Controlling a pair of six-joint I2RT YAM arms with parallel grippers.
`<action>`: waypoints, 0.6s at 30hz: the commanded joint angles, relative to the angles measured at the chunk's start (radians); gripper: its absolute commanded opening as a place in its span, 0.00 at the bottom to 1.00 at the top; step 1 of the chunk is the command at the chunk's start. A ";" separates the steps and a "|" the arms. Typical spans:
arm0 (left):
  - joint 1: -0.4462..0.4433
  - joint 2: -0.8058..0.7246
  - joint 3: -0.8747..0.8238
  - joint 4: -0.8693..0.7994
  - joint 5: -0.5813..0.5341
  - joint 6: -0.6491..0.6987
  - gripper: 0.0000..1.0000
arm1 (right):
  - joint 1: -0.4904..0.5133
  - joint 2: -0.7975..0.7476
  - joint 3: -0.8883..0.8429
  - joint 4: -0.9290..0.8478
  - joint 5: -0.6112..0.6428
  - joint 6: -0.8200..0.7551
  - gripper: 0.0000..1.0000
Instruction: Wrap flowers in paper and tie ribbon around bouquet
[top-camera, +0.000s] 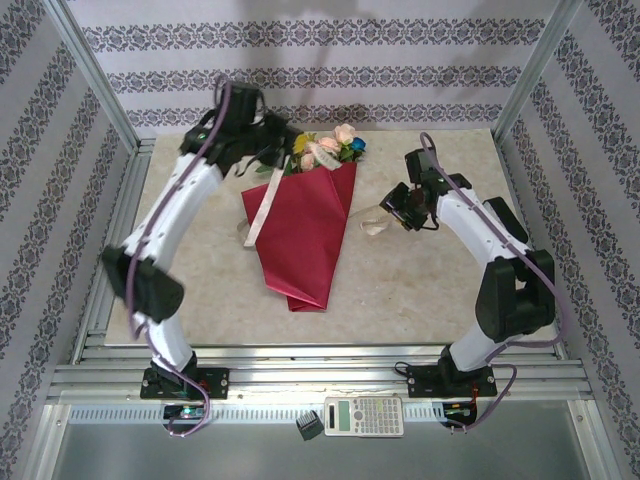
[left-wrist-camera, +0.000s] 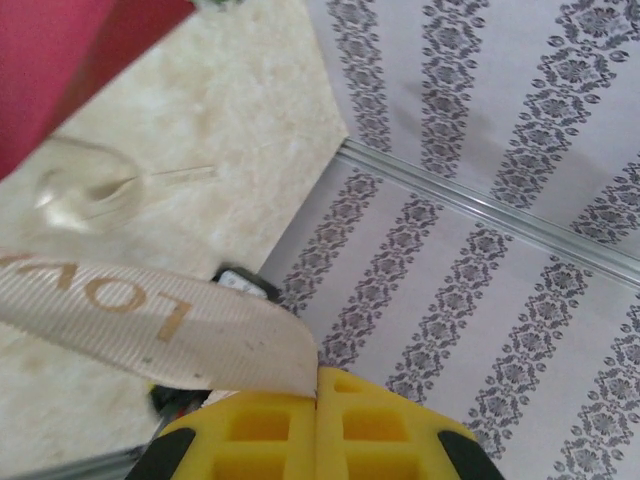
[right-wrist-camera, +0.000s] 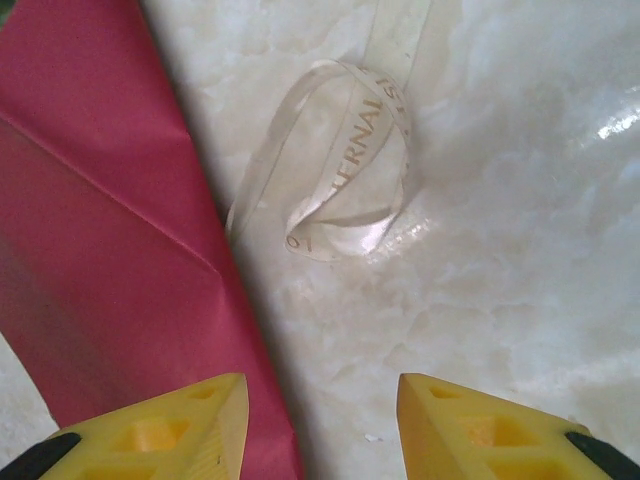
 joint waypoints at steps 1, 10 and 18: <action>-0.047 0.195 0.181 0.083 0.062 -0.031 0.00 | -0.020 -0.050 -0.055 -0.011 0.005 -0.003 0.44; -0.092 0.673 0.554 0.070 0.114 0.073 0.00 | -0.078 -0.090 -0.119 -0.008 -0.013 -0.007 0.44; -0.079 0.752 0.532 -0.028 0.123 0.285 0.43 | -0.117 -0.069 -0.109 -0.010 -0.030 -0.020 0.46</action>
